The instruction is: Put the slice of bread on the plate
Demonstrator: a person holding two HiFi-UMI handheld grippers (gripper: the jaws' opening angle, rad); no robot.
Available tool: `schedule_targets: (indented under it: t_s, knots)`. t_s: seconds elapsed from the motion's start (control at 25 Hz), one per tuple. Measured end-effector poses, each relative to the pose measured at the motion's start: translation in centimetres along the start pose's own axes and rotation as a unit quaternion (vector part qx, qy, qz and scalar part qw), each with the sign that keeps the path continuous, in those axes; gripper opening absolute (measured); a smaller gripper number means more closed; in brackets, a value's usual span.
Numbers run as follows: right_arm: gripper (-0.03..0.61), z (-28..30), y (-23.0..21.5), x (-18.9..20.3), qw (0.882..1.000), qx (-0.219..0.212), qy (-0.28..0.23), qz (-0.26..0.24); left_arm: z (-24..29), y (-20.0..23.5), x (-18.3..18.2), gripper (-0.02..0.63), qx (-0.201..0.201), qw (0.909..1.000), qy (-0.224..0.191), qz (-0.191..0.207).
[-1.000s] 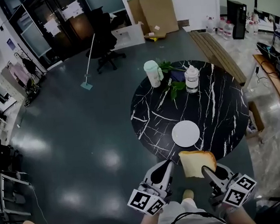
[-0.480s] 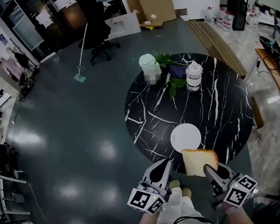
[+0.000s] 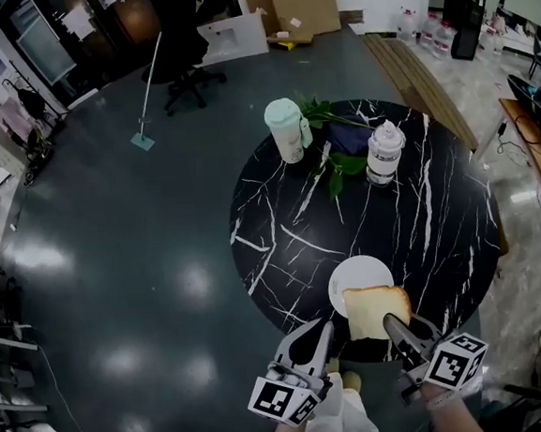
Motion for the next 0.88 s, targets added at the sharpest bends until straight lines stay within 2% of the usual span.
schedule_targets:
  t_s: [0.16,0.44,0.6,0.88]
  knots:
    - [0.094,3.0,-2.1,-0.2,0.999,0.004,0.019,0.033,0.7,0.8,1.6,0.006,-0.003,0.9999,0.002,-0.011]
    - [0.094,6.9,-4.5,-1.0,0.994,-0.018,0.008,0.111,1.5,1.9,3.1,0.006,-0.014,0.9994,0.000,-0.032]
    - [0.094,7.1,-6.1,-0.6,0.996,0.028,0.032,0.080,1.9,2.4,3.4,0.006,-0.014,0.9991,-0.005,-0.040]
    - [0.101,7.4,-6.9,-0.5,0.996,0.063,0.052,0.021,2.3,2.5,3.3,0.006,-0.011,0.9987,-0.010,-0.048]
Point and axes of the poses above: the fingertips, and each gripper's own axes: z forward along the fingers, y to its left, x out of its underside, the point moved 7 cm from there along -z, backward along the fingers, and after that the axes turned 4 degrees about -x, right-handed, at the moved point
